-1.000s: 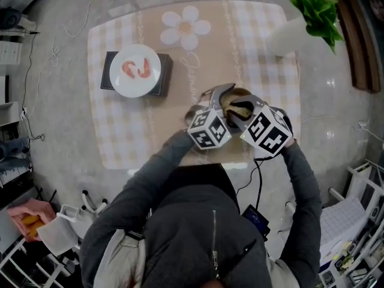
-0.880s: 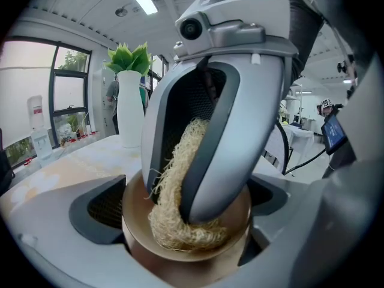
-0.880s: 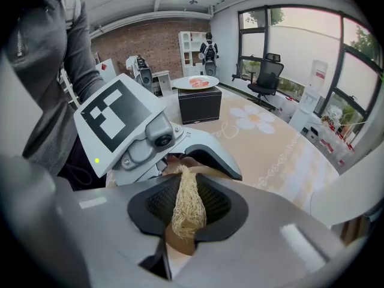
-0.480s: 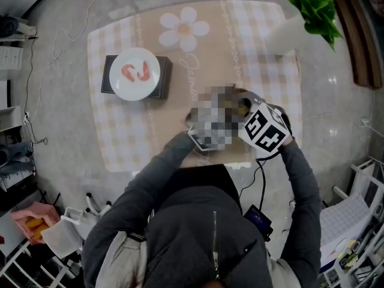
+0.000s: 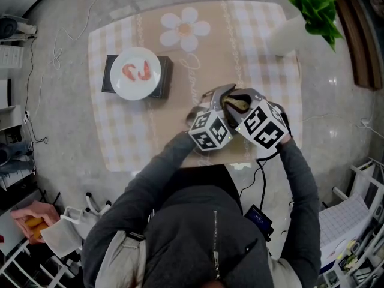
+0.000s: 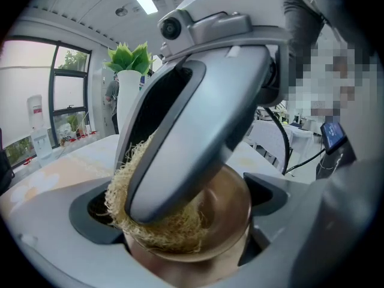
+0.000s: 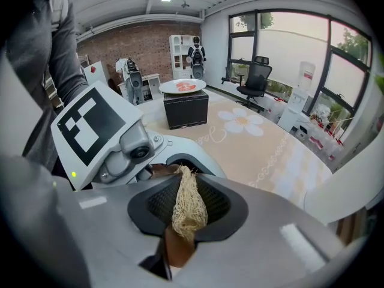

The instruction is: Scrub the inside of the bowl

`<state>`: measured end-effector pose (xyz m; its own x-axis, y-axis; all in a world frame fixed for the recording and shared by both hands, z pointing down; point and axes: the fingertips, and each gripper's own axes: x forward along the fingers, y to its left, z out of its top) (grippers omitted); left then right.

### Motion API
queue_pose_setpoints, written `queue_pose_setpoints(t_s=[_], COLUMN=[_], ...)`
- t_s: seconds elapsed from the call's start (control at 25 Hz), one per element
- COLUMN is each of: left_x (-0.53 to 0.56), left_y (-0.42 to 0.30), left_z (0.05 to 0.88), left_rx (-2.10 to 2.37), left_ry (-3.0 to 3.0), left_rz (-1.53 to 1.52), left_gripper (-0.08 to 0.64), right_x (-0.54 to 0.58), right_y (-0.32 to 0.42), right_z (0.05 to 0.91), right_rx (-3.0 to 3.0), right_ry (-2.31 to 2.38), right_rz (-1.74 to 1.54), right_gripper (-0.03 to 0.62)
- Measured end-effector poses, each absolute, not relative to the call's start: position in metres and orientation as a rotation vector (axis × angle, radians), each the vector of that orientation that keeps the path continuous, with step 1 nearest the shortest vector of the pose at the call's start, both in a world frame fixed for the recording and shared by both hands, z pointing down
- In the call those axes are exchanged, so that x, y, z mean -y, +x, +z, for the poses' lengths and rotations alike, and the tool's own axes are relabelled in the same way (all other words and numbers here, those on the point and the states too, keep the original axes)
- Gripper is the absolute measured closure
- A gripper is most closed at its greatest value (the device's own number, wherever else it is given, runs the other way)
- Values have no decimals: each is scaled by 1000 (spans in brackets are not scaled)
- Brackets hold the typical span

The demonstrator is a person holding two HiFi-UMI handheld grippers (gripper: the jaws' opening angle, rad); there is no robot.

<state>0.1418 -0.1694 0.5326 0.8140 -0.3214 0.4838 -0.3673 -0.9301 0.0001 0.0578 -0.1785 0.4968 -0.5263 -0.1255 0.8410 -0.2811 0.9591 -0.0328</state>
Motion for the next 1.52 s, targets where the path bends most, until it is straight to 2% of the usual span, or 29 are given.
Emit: queue_pose_setpoints(t_s=[1.52], left_x=[169], left_y=[142], left_z=[533], left_rx=[552], left_ry=[2903], left_rz=[752], left_gripper=[-38], right_x=[207], right_y=[92], right_z=[507], right_rx=[2073], right_ry=[483], right_rz=[112], right_gripper=[528])
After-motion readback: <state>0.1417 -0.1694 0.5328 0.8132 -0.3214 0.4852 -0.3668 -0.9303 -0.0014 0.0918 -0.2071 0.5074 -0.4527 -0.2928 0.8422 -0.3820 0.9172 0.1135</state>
